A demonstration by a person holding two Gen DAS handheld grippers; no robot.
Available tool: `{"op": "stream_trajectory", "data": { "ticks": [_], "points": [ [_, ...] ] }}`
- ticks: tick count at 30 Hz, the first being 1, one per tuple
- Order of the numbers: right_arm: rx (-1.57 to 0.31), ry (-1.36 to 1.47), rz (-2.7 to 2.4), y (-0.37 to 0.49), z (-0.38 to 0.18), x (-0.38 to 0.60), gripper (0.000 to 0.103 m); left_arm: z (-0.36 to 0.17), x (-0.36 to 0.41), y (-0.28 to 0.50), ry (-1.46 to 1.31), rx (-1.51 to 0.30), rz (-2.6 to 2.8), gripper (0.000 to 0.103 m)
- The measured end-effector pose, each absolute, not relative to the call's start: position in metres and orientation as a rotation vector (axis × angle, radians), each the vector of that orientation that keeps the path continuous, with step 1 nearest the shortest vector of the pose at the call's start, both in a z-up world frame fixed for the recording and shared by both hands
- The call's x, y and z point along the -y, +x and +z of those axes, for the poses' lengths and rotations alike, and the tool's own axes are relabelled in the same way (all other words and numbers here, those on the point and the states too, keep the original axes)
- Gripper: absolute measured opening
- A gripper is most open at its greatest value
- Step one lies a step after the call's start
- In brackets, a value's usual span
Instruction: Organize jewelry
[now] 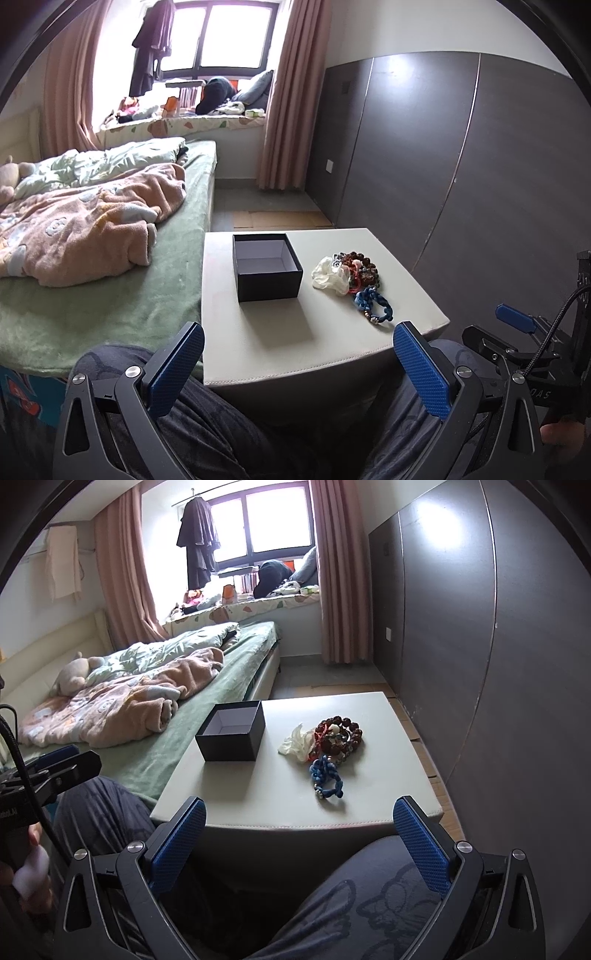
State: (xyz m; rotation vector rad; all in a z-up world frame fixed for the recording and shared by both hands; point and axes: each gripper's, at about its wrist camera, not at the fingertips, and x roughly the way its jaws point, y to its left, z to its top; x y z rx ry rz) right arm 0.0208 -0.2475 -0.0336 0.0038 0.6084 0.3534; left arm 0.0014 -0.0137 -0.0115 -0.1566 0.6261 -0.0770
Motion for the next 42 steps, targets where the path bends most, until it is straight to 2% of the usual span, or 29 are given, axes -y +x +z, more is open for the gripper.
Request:
{"op": "stream_trajectory", "data": {
  "ticks": [17, 30, 35, 42],
  "points": [
    [-0.640, 0.071, 0.322, 0.052, -0.037, 0.277, 0.102, -0.030, 0.031, 0.064, -0.157, -0.707, -0.168, 0.102],
    [-0.714, 0.133, 0.311, 0.087, -0.062, 0.313, 0.101, -0.065, 0.074, 0.128, -0.167, -0.855, -0.254, 0.082],
    [-0.736, 0.160, 0.320, 0.103, -0.074, 0.324, 0.100, -0.073, 0.099, 0.154, -0.135, -0.887, -0.301, 0.081],
    [-0.780, 0.201, 0.298, 0.129, -0.093, 0.340, 0.099, -0.102, 0.130, 0.194, -0.148, -0.981, -0.332, 0.068]
  ]
}}
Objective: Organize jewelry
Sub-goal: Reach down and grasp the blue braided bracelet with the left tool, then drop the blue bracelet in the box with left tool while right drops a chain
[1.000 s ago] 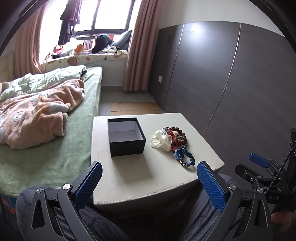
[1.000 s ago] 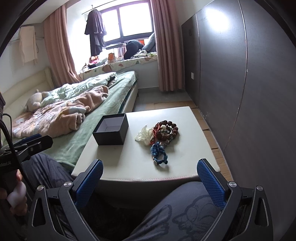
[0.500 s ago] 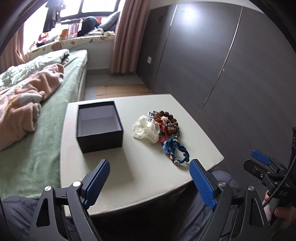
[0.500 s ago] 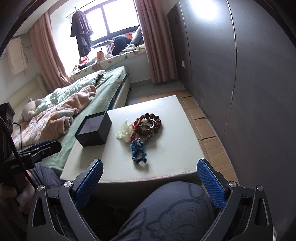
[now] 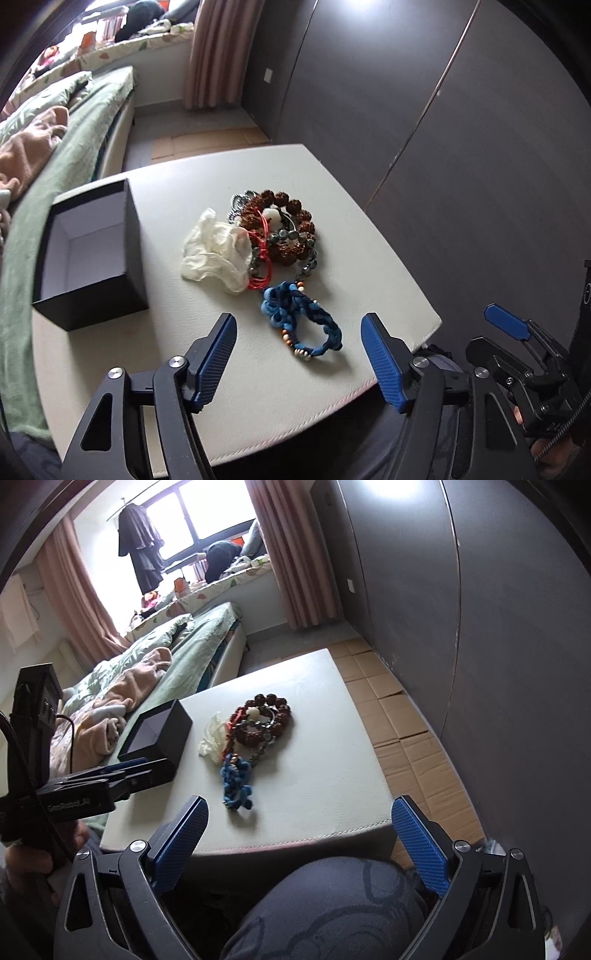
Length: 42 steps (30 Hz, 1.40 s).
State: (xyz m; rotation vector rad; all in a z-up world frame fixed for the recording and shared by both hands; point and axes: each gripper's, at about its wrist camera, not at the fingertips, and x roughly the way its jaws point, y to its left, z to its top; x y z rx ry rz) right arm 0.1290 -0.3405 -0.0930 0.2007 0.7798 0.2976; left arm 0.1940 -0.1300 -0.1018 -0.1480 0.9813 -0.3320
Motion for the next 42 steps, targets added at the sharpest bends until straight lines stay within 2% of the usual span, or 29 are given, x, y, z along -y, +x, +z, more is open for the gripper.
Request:
{"op": "stream_trajectory", "data": {
  "ticks": [5, 7, 8, 9, 10, 11, 17, 25, 33, 38, 40, 41, 42],
  "points": [
    [-0.810, 0.189, 0.292, 0.149, -0.108, 0.347, 0.092, -0.123, 0.143, 0.212, -0.166, -1.039, -0.327, 0.062],
    [-0.832, 0.207, 0.289, 0.158, -0.116, 0.349, 0.087, -0.132, 0.148, 0.219, -0.173, -1.060, -0.321, 0.053],
    [-0.843, 0.217, 0.288, 0.161, -0.120, 0.350, 0.083, -0.136, 0.150, 0.222, -0.175, -1.068, -0.323, 0.040],
    [-0.851, 0.227, 0.291, 0.164, -0.123, 0.351, 0.080, -0.142, 0.152, 0.225, -0.167, -1.083, -0.318, 0.023],
    [-0.859, 0.243, 0.295, 0.167, -0.127, 0.352, 0.079, -0.145, 0.152, 0.226, -0.161, -1.094, -0.311, 0.016],
    [-0.864, 0.253, 0.298, 0.169, -0.129, 0.351, 0.076, -0.146, 0.150, 0.226, -0.166, -1.095, -0.307, 0.015],
    [-0.899, 0.297, 0.335, 0.188, -0.140, 0.339, 0.056, -0.125, 0.128, 0.215, -0.196, -1.025, -0.281, 0.014],
    [-0.915, 0.329, 0.420, 0.211, -0.139, 0.305, 0.055, -0.094, 0.095, 0.204, -0.244, -0.956, -0.230, 0.014],
    [-0.945, 0.328, 0.431, 0.235, -0.145, 0.276, 0.043, -0.062, 0.064, 0.205, -0.253, -0.879, -0.211, 0.014],
    [-0.980, 0.334, 0.403, 0.257, -0.154, 0.263, 0.042, -0.042, 0.044, 0.198, -0.229, -0.817, -0.202, 0.014],
    [-0.998, 0.341, 0.384, 0.267, -0.160, 0.260, 0.028, -0.037, 0.036, 0.197, -0.226, -0.797, -0.201, 0.014],
    [-1.011, 0.339, 0.375, 0.269, -0.163, 0.260, 0.011, -0.033, 0.032, 0.197, -0.223, -0.787, -0.201, 0.014],
    [-1.027, 0.345, 0.369, 0.272, -0.166, 0.259, 0.011, -0.029, 0.026, 0.196, -0.216, -0.774, -0.200, 0.014]
  ]
}}
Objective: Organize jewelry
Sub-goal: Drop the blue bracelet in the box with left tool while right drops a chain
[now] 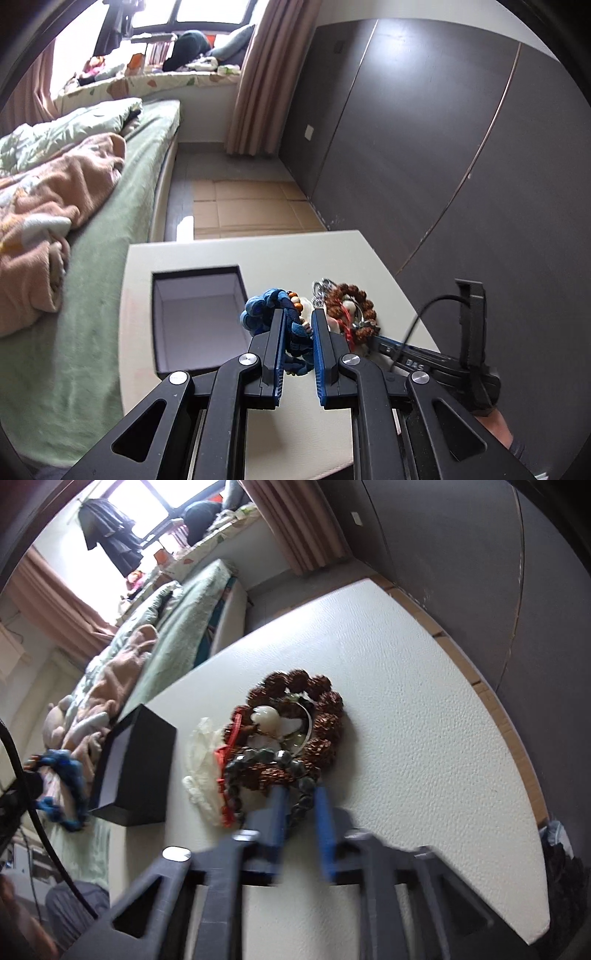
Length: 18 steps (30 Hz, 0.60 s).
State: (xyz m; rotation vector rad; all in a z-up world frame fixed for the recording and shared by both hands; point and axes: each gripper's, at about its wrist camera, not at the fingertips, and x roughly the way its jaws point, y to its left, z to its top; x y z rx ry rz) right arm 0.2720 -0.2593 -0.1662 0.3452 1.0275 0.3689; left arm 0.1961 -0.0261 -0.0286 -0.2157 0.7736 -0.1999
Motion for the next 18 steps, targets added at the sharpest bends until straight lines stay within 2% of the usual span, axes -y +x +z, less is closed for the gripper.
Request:
{"op": "stream_trajectory", "data": {
  "ticks": [10, 18],
  "points": [
    [-0.886, 0.355, 0.397, 0.248, -0.116, 0.258, 0.010, -0.013, -0.014, 0.203, -0.159, -0.720, -0.170, 0.014],
    [-0.805, 0.320, 0.423, 0.239, -0.068, 0.244, 0.010, -0.015, -0.042, 0.230, -0.199, -0.771, -0.168, 0.014]
  ]
}}
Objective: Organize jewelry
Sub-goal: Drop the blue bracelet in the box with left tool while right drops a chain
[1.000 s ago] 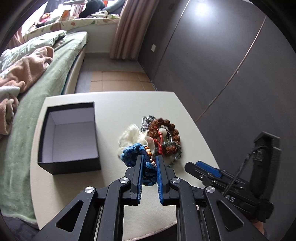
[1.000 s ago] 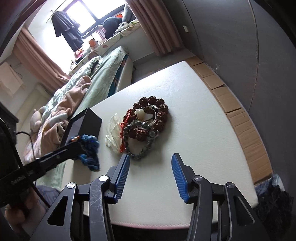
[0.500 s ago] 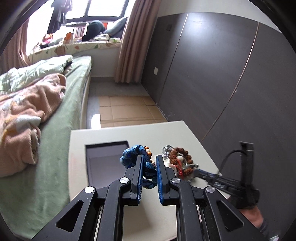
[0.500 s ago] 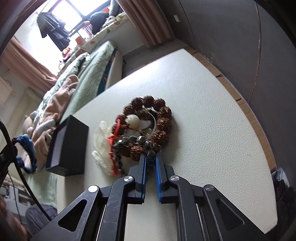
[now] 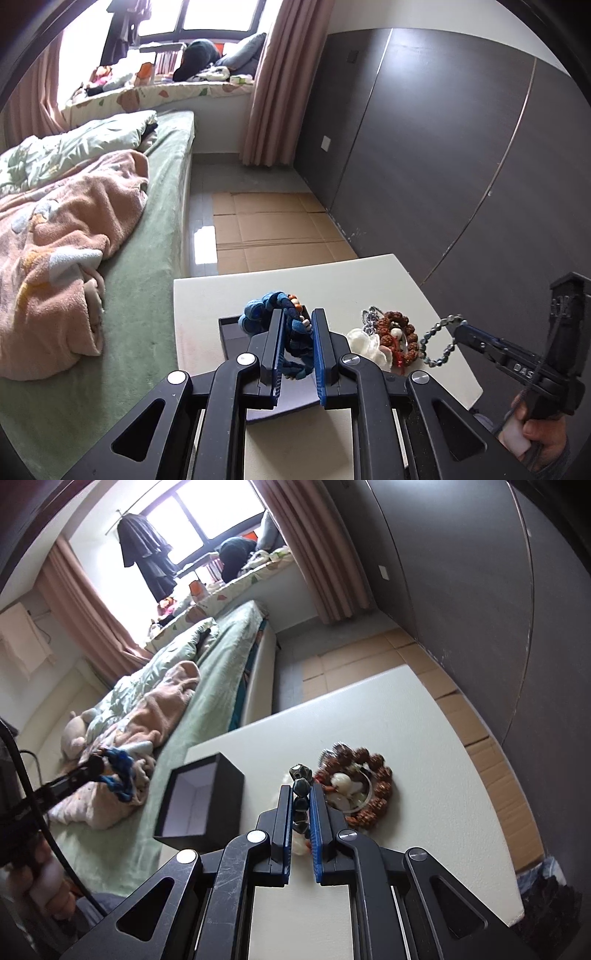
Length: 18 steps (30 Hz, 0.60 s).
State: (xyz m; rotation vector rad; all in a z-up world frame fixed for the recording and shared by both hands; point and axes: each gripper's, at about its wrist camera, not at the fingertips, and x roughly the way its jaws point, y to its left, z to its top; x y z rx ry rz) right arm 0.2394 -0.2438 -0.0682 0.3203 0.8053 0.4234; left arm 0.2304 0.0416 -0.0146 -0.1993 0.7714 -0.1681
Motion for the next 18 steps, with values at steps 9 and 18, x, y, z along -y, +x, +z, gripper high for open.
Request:
{"op": "stream_trajectory", "data": {
  "ticks": [9, 18],
  "points": [
    [-0.773, 0.298, 0.507, 0.239, -0.045, 0.206, 0.010, -0.025, -0.060, 0.237, -0.292, -0.728, -0.158, 0.086],
    [-0.780, 0.312, 0.615, 0.245, -0.041, 0.161, 0.010, -0.038, -0.090, 0.225, -0.310, -0.712, -0.085, 0.086]
  ]
}}
